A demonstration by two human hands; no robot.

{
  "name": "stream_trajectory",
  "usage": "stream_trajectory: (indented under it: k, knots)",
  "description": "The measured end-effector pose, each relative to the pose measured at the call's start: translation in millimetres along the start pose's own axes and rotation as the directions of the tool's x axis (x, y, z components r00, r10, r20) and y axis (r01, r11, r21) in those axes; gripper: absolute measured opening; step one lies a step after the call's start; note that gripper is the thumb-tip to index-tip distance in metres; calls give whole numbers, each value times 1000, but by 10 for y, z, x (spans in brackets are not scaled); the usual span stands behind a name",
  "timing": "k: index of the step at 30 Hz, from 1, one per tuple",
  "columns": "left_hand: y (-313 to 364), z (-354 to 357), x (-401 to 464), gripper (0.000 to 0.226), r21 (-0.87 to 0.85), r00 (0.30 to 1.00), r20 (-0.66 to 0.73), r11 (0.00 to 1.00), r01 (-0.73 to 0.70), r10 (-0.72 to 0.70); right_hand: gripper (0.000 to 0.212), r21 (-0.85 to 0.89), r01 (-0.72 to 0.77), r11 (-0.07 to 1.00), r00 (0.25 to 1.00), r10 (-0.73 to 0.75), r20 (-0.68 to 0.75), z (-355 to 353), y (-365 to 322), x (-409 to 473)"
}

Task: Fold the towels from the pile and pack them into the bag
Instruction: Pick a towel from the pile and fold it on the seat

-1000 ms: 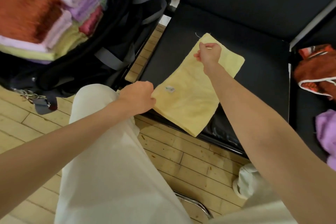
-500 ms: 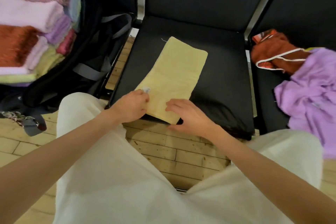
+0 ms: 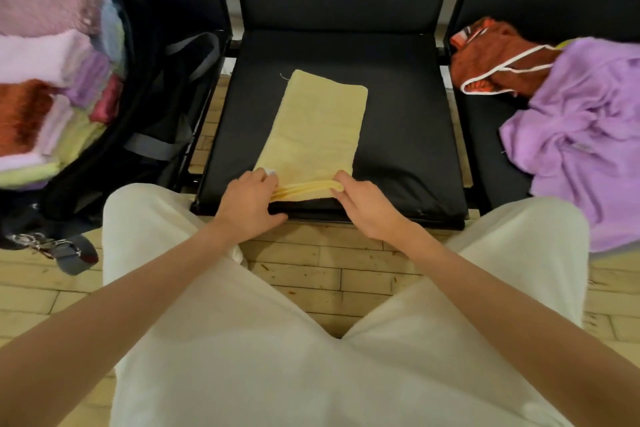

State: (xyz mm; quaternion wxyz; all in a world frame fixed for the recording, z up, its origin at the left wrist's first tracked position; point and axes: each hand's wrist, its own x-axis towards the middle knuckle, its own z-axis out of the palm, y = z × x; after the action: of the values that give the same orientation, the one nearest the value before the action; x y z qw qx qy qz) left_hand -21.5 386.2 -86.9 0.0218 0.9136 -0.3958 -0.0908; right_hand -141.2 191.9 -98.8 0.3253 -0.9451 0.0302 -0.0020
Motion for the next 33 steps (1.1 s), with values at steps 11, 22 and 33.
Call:
stream_trajectory:
  k: [11, 22, 33]
  knots:
    - [293, -320, 177, 9, -757, 979, -98, 652, 45, -181, 17, 367, -176, 913, 899, 301, -318, -344, 183, -85]
    - [291, 156, 832, 29, -487, 917, -125, 829, 276, -379, 33, -247, -485, 839, 856, 396, -333, -146, 481, 533]
    - [148, 149, 789, 37, -199, 961, -268, 980, 16, -70, 39, -287, -377, 881, 890, 259, -375, -126, 481, 487]
